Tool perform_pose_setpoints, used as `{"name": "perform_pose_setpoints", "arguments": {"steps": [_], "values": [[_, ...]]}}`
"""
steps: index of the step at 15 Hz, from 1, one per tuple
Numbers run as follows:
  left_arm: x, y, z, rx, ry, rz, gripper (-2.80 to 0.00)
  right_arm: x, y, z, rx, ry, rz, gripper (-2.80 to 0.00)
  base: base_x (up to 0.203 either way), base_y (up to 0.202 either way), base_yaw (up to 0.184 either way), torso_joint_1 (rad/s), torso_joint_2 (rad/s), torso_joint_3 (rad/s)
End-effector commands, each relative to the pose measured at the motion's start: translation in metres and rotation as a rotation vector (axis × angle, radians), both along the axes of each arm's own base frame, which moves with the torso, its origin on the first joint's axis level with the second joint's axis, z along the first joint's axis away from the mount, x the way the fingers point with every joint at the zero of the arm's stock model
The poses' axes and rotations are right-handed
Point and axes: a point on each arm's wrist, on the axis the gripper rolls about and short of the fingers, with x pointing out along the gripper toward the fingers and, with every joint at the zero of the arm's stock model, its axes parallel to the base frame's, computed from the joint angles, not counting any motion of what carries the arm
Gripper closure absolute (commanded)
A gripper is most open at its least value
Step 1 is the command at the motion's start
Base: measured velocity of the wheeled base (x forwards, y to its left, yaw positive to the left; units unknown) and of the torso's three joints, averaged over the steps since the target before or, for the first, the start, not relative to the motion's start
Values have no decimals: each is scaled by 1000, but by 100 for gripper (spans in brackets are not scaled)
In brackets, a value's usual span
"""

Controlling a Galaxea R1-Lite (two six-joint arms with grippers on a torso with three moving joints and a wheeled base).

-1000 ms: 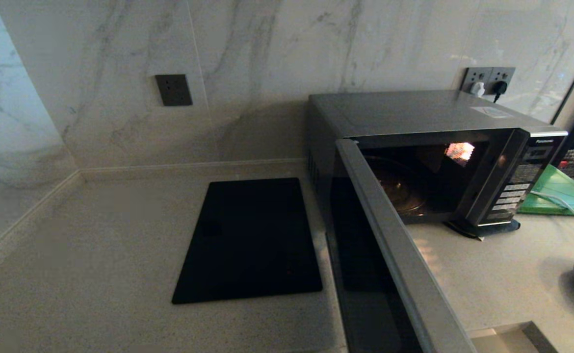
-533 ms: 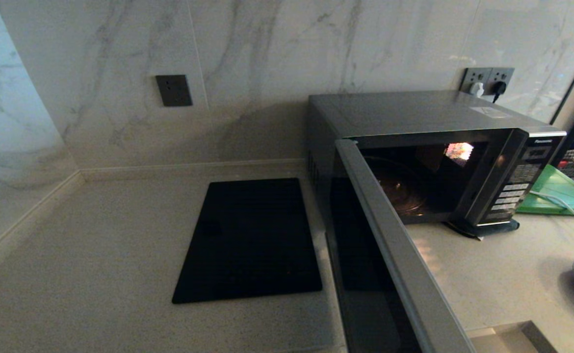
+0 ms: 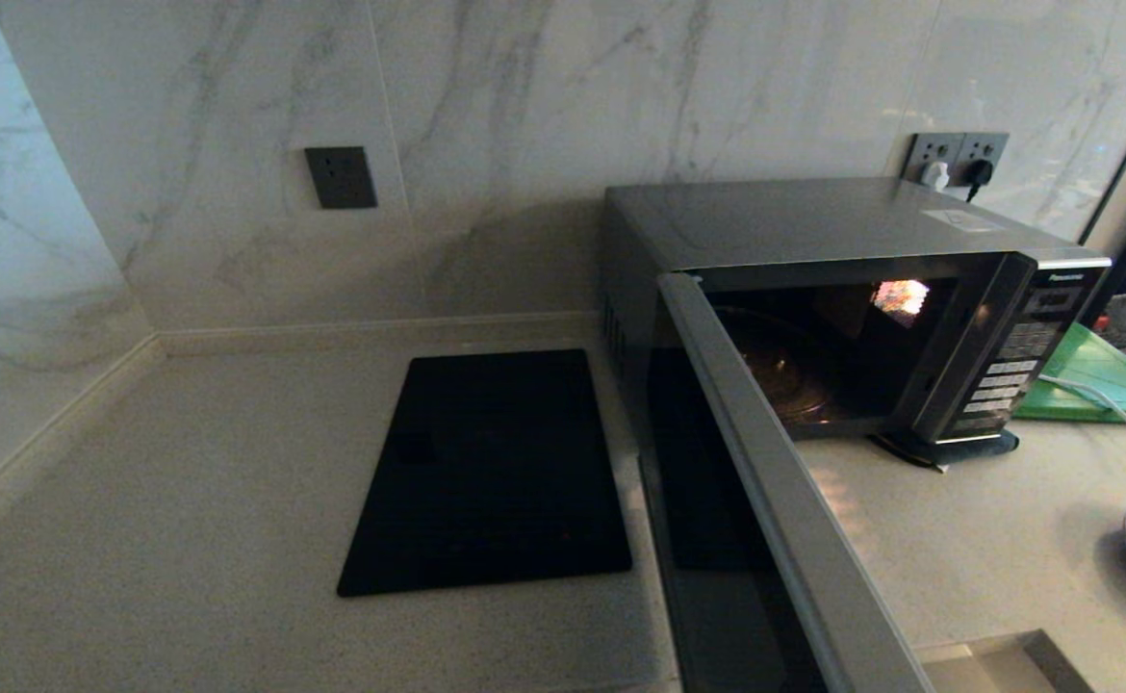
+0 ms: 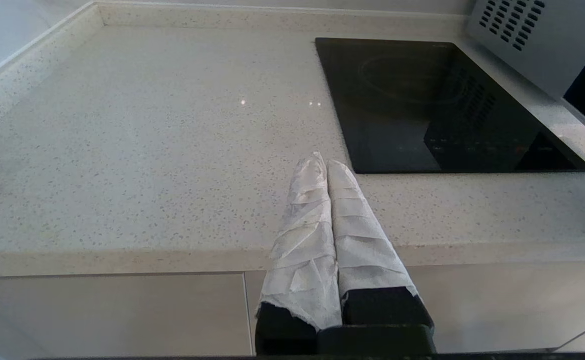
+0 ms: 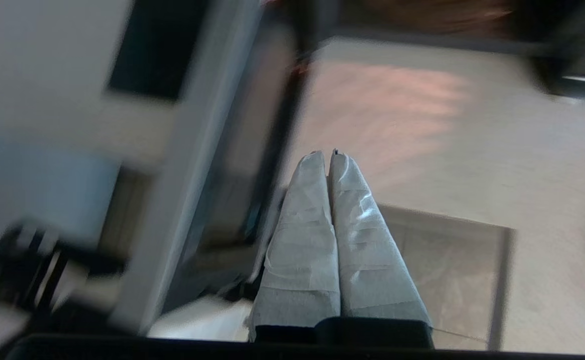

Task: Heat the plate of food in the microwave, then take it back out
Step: Close the microwave oven

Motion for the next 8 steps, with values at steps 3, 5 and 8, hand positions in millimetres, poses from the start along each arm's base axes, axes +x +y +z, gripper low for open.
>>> {"name": "perform_pose_setpoints", "arguments": {"steps": [3,5,8], "values": [[0,0,0,-1,1,1,0,-11,49,-18,-95,89,216,0,0,0,0,0,0,0],[0,0,0,-1,1,1,0,-13,69,-27,-152,111,278,0,0,0,0,0,0,0],[0,0,0,-1,1,1,0,-10,96,-40,-221,131,330,0,0,0,0,0,0,0]]}}
